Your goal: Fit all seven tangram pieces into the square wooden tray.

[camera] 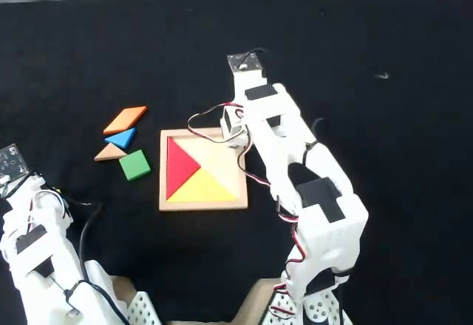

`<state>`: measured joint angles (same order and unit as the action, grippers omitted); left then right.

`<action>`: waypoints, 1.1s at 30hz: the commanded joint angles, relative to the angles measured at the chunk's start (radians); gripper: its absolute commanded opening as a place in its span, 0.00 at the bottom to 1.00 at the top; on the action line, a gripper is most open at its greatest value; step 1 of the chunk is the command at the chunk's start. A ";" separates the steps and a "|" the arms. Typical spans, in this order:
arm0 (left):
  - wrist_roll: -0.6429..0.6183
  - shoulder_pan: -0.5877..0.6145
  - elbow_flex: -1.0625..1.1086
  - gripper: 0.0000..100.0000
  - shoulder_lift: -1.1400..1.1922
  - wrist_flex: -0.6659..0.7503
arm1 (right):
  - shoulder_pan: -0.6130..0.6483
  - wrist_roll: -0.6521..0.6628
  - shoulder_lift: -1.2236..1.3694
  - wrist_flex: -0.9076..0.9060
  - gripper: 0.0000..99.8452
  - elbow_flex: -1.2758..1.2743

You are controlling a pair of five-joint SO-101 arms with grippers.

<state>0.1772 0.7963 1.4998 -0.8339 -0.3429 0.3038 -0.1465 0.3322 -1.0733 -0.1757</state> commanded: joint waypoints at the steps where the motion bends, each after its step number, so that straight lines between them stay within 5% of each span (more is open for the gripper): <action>1: -0.015 -0.012 -0.013 0.12 -0.017 0.014 | -0.008 0.002 -0.015 0.014 0.11 0.062; 5: -0.015 -0.013 -0.022 0.12 -0.018 0.012 | 0.002 0.021 -0.018 -0.049 0.28 0.093; 14: -0.006 -0.077 -0.084 0.12 -0.018 -0.002 | -0.104 0.075 -0.209 -0.176 0.26 0.091; 23: 0.087 -0.524 -0.851 0.12 0.109 -0.789 | -0.338 0.064 -0.338 0.222 0.25 -0.189; 27: 0.120 -0.634 -1.041 0.12 0.252 -0.812 | -0.333 0.064 -0.309 0.265 0.25 -0.214; 33: 0.120 -0.647 -1.198 0.12 0.554 -0.810 | -0.338 0.064 -0.254 0.321 0.25 -0.213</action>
<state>0.2892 0.1642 0.4442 -0.4549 -1.1454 -0.0138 -0.0806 0.0775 -0.7864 -0.3936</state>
